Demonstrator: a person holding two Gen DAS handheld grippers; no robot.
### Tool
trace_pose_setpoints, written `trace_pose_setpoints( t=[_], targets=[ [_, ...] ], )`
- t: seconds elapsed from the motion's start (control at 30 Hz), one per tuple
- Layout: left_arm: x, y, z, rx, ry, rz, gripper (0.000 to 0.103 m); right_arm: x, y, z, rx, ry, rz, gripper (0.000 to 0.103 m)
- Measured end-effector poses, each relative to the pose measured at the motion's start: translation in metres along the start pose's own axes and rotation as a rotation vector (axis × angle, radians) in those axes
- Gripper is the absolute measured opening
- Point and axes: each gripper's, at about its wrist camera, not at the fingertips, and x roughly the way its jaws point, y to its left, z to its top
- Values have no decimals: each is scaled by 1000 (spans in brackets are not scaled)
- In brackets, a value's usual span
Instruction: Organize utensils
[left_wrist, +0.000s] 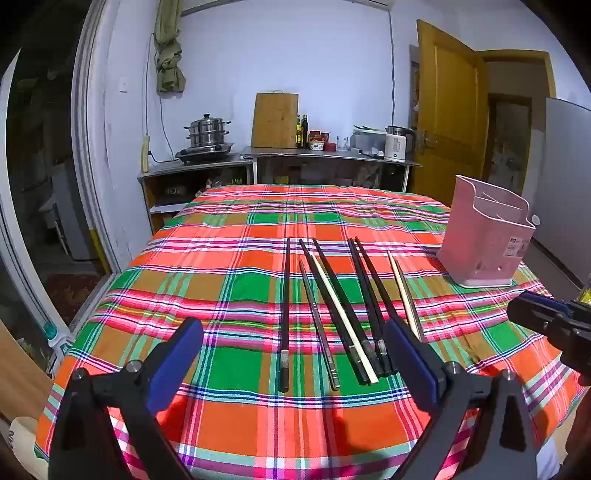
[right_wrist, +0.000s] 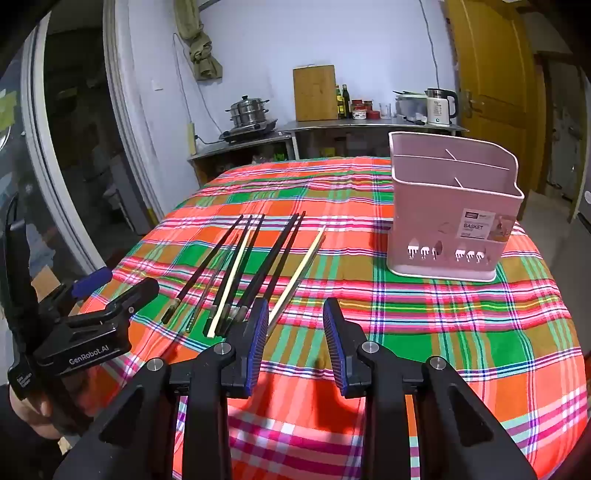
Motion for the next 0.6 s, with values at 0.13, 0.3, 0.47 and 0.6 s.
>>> trace_pose_setpoints(
  t=[0.13,0.3,0.47,0.6],
  targets=[
    [2,1,2,-11,8,-2,100,-1,1,0,-3,-3,-4,32],
    [2,0,0,0,5,6,100,0,0,1,2,1,-6,32],
    [-1,2,1,0,6,4,100,-3,5,-1,-8,-9,-5,32],
    [-2,2,0,0,7,2,100,-1,3,0,-5,-8,-4,32]
  ],
)
